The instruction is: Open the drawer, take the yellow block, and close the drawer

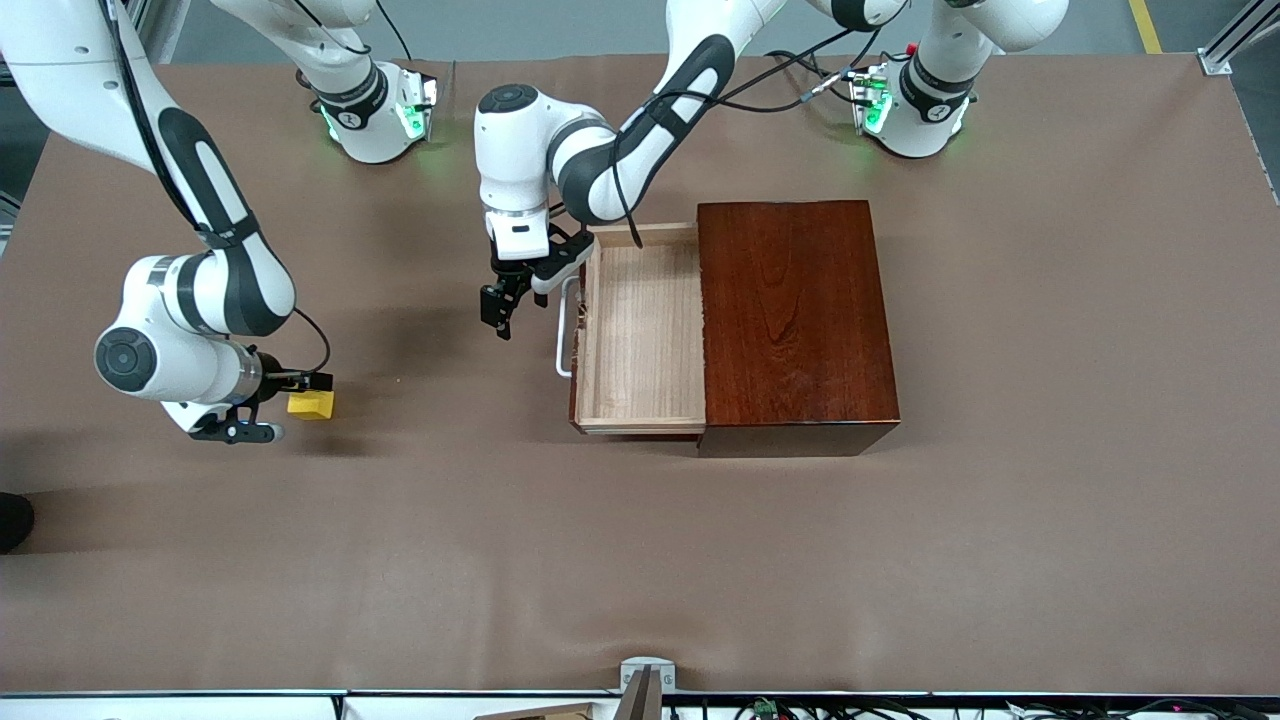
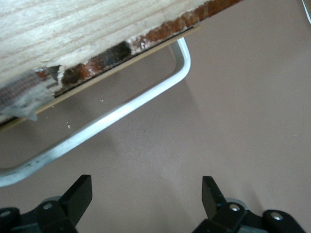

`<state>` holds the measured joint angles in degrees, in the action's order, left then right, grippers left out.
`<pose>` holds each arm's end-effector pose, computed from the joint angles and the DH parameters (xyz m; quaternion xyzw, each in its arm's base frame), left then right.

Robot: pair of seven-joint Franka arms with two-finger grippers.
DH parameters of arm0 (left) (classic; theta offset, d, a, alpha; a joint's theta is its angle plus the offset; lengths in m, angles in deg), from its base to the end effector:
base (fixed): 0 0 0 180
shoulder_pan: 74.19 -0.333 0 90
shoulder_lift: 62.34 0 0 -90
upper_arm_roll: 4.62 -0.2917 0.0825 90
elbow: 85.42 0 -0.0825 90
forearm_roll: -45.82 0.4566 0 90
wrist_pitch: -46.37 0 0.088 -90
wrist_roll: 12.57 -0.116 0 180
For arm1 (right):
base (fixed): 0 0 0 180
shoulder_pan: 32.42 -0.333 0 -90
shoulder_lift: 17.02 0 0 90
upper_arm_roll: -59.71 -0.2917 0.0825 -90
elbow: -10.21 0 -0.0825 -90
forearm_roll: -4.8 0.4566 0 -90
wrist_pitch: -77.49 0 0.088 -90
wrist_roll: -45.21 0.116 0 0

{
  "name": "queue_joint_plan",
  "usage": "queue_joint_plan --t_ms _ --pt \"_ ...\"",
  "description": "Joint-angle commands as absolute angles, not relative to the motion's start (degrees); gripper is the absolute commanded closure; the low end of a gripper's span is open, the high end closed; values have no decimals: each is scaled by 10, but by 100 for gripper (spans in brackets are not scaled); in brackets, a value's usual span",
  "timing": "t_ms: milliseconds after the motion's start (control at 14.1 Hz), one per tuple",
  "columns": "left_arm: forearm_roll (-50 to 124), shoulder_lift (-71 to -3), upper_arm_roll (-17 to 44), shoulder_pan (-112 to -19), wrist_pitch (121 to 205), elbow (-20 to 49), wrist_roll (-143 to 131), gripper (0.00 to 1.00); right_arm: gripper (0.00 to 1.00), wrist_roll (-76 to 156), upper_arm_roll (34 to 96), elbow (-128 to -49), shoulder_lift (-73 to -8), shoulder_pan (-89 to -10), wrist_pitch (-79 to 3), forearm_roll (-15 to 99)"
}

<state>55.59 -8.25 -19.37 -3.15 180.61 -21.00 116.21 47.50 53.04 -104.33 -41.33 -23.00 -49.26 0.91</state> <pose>0.4168 -0.7338 0.2210 0.8494 0.4798 0.1567 0.1541 0.6194 -0.0299 0.1452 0.9944 -0.0233 -0.1035 0.0002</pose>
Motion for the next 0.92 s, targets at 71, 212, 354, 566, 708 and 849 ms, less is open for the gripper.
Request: queue_joint_plan --t_ms 71,212,354,566,708,849 --pt "572 -59 -204 -30 1779 -250 1187 0 0 480 522 -1030 -364 -247 -479 5" --pt "571 -64 -210 -33 1760 -250 1176 0 0 481 522 -1031 -323 -268 -478 5" --pt "571 -65 -213 -34 1743 -250 1172 0 0 479 523 -1029 -303 -281 -478 5" --pt "569 -69 -211 -40 1718 -249 1163 0 0 472 525 -949 -303 -287 -382 4" --pt "567 -76 -212 -42 1692 -246 1155 0 0 478 525 -861 -306 -300 -278 4" --pt "564 -80 -211 -49 1652 -246 1127 0 0 481 526 -786 -306 -310 -182 5"
